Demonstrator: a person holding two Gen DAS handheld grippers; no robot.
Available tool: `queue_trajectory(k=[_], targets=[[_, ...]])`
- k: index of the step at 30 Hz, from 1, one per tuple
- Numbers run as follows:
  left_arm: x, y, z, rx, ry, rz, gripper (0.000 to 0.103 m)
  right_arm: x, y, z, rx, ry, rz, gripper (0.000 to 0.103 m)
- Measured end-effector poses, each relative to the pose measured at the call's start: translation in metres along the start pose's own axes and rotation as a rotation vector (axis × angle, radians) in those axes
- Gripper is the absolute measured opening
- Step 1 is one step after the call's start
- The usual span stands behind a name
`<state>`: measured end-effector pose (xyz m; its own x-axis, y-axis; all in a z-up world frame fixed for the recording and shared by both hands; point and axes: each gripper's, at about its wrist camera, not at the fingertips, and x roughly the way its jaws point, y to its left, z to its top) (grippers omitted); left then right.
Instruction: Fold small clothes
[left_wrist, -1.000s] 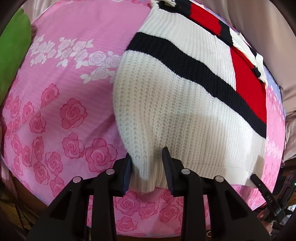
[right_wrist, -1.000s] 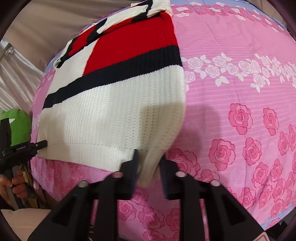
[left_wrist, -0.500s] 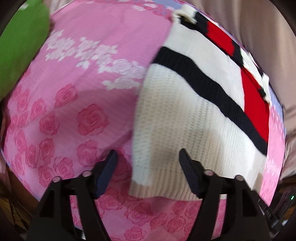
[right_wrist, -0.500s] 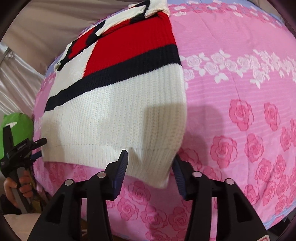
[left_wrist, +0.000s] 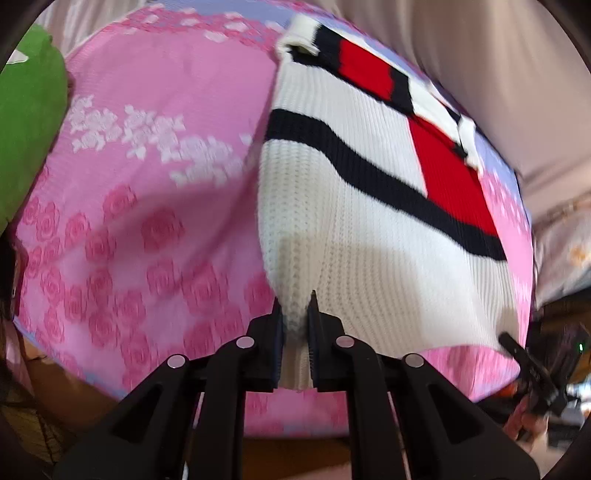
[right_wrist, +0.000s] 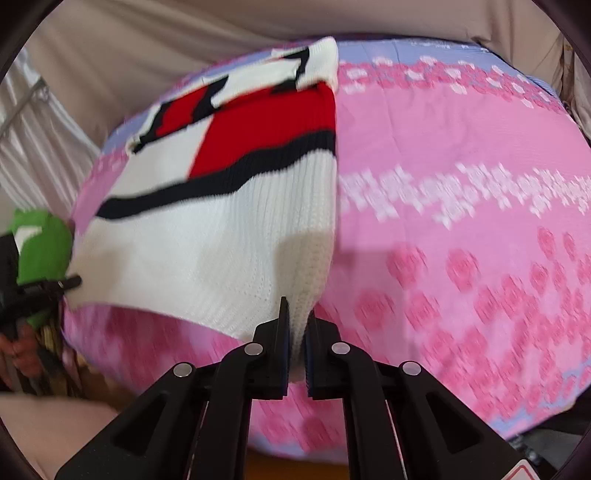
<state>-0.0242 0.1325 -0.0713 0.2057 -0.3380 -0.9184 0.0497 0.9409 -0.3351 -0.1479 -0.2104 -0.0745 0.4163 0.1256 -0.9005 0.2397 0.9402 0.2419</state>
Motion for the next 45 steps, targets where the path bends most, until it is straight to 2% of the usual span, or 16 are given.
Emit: queue_trajectory(k=[5, 9, 10, 11, 13, 15, 18, 19, 20, 25, 31, 33, 38, 40, 42, 45], targets=[[0.017, 0.007, -0.036, 0.031, 0.124, 0.023, 0.01, 0.014, -0.016, -0.042, 0.001, 0.144, -0.011, 0.005], [0.025, 0.016, -0.038, -0.017, 0.117, 0.006, 0.017, 0.027, -0.015, -0.05, 0.018, 0.174, 0.023, 0.009], [0.022, 0.018, -0.039, -0.024, 0.099, 0.017, 0.025, 0.03, -0.016, -0.048, 0.032, 0.179, 0.025, 0.012], [0.02, 0.02, -0.037, -0.036, 0.069, 0.055, 0.045, 0.033, -0.017, -0.044, 0.047, 0.182, 0.018, 0.02], [0.02, 0.024, -0.034, -0.059, 0.028, 0.102, 0.066, 0.04, -0.02, -0.039, 0.069, 0.18, 0.01, 0.038], [0.028, 0.03, -0.031, -0.102, 0.025, 0.102, 0.066, 0.046, -0.023, -0.036, 0.08, 0.179, 0.008, 0.047], [0.045, 0.032, -0.03, -0.135, 0.092, 0.068, 0.061, 0.056, -0.02, -0.035, 0.085, 0.174, 0.023, 0.042], [0.046, 0.029, -0.028, -0.121, 0.084, 0.089, 0.044, 0.056, -0.017, -0.034, 0.065, 0.163, 0.032, 0.03], [0.046, 0.023, -0.026, -0.085, 0.088, 0.065, 0.01, 0.057, -0.013, -0.032, 0.053, 0.17, 0.041, 0.009], [0.011, 0.007, -0.033, -0.004, 0.116, 0.005, 0.01, 0.019, -0.009, -0.03, -0.013, 0.125, 0.055, 0.006], [-0.047, -0.003, -0.066, 0.081, 0.223, -0.053, 0.01, -0.026, -0.019, -0.067, -0.08, 0.315, 0.093, 0.006], [-0.068, -0.008, -0.057, 0.068, 0.187, -0.078, 0.01, -0.047, -0.014, -0.055, -0.087, 0.287, 0.13, 0.005], [-0.091, -0.027, 0.044, 0.056, -0.117, -0.083, 0.011, -0.082, -0.018, 0.053, -0.061, -0.074, 0.177, 0.006], [-0.074, -0.036, 0.082, 0.056, -0.194, -0.076, 0.014, -0.053, -0.028, 0.103, -0.009, -0.167, 0.208, 0.007], [-0.039, -0.039, 0.119, 0.073, -0.255, 0.014, 0.021, -0.007, -0.037, 0.138, 0.068, -0.195, 0.167, 0.013], [-0.001, -0.03, 0.143, -0.012, -0.294, 0.112, 0.03, 0.027, -0.055, 0.156, 0.263, -0.21, 0.139, 0.018]])
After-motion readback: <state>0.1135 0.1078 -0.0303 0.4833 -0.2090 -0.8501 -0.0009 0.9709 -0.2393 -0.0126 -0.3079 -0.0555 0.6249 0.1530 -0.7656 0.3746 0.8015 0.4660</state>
